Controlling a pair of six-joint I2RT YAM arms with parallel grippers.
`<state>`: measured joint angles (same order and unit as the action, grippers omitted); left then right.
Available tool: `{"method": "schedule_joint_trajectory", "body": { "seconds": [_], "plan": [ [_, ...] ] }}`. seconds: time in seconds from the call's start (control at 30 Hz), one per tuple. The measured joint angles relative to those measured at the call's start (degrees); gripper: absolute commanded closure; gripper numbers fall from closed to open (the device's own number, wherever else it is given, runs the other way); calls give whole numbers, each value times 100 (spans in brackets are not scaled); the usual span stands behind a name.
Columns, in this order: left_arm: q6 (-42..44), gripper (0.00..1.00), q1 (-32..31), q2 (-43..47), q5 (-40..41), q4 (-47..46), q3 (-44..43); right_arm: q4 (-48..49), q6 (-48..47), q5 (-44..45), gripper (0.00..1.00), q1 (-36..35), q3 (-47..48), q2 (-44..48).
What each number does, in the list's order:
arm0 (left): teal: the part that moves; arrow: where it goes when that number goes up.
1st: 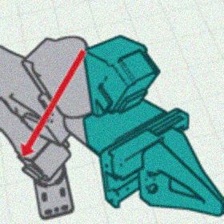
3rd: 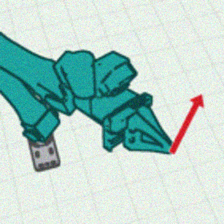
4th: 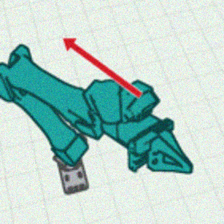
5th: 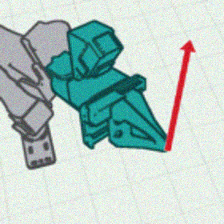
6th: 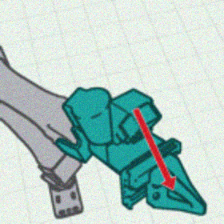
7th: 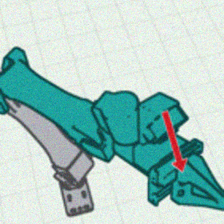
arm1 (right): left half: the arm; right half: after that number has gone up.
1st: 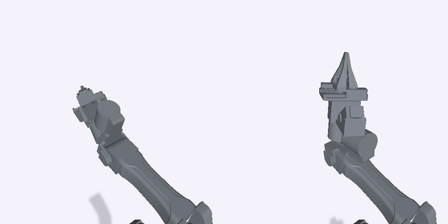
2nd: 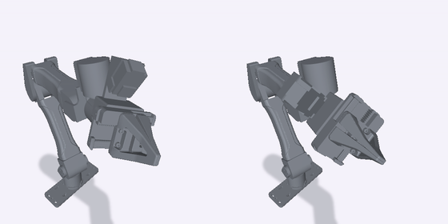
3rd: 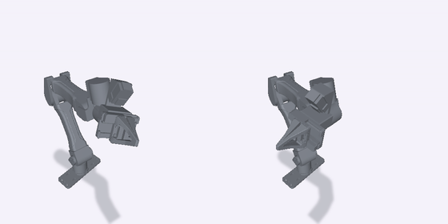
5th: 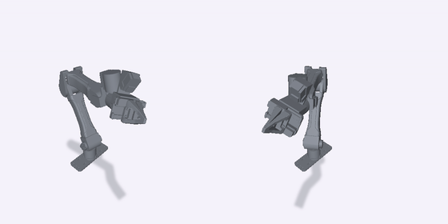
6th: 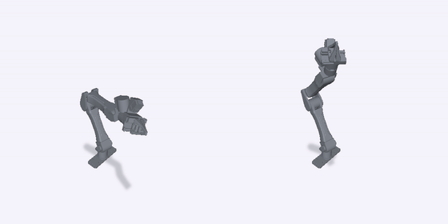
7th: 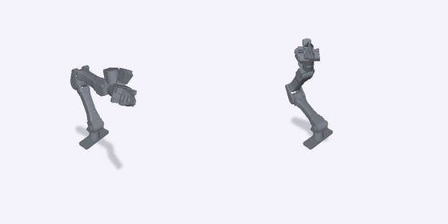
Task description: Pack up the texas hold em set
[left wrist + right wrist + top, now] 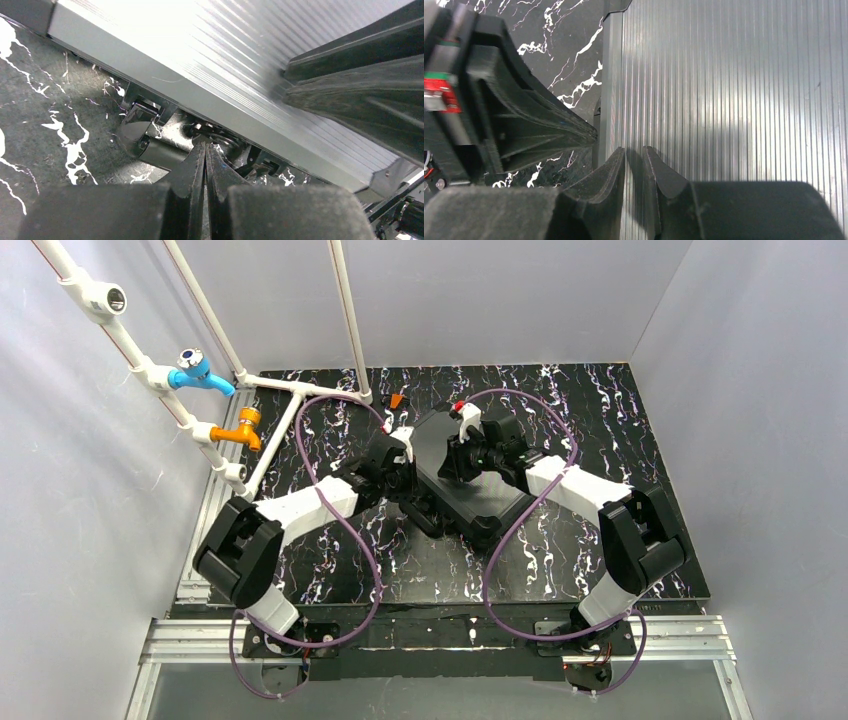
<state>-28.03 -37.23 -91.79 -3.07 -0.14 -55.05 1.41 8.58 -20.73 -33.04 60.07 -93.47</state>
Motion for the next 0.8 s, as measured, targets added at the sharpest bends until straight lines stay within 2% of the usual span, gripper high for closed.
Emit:
{"method": "schedule_joint_trajectory", "body": {
  "seconds": [0.53, 0.8],
  "plan": [
    [254, 100, -2, 1545, 319, 492, 232, -1478, -2, 254, 70, -125, 667, 0],
    [463, 84, -2, 2542, 461, 645, 595, -2238, 11, 345, 49, -264, 997, 7]
  ]
}}
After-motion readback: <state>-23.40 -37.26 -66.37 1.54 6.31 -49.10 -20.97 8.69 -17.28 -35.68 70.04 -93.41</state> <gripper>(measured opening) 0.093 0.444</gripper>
